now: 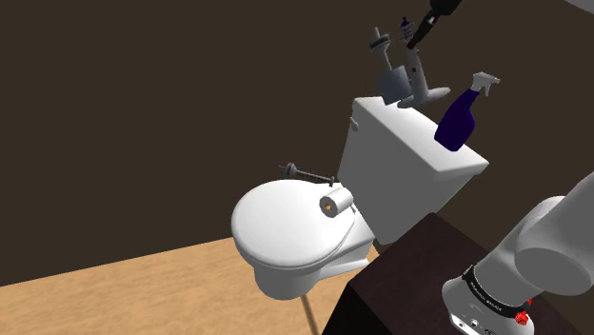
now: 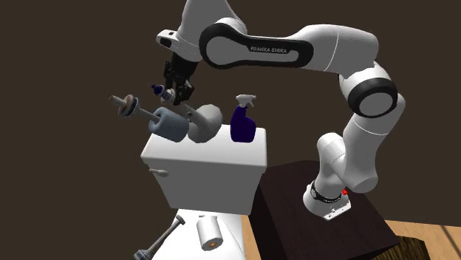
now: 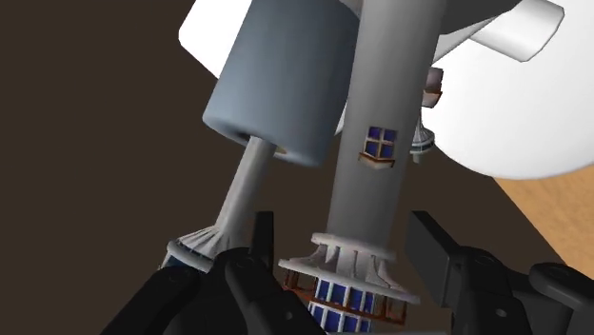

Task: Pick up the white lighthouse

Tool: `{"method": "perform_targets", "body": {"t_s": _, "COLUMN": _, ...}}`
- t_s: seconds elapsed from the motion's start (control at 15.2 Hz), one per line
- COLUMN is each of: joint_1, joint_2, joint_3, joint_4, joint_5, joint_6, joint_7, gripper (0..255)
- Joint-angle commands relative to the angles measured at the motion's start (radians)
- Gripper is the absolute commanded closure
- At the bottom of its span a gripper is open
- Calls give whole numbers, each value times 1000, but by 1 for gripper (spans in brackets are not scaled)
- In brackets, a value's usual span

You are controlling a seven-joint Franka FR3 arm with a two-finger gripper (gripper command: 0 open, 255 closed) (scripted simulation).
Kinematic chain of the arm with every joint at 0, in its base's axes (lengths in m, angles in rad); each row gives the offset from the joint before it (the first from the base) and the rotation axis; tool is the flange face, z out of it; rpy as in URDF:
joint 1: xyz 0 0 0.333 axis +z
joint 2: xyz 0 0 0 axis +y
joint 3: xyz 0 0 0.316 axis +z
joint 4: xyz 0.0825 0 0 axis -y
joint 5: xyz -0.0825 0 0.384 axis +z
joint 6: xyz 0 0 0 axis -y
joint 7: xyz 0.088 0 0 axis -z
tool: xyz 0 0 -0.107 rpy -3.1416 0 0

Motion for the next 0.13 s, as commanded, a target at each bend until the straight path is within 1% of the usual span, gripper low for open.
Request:
{"method": "perform_targets", "body": {"t_s": 0.0, "joint_1": -1, "joint_2": 3, "joint_3": -2, "joint_4": 24, "joint_5": 3, "joint_6": -18, "joint_7": -3, "gripper": 255}}
{"method": "perform_targets", "body": {"t_s": 0.07, "joint_1": -1, "joint_2": 2, "joint_3": -2, "joint_4": 24, "joint_5": 3, "joint_6": -18, "joint_7": -3, "gripper": 255}}
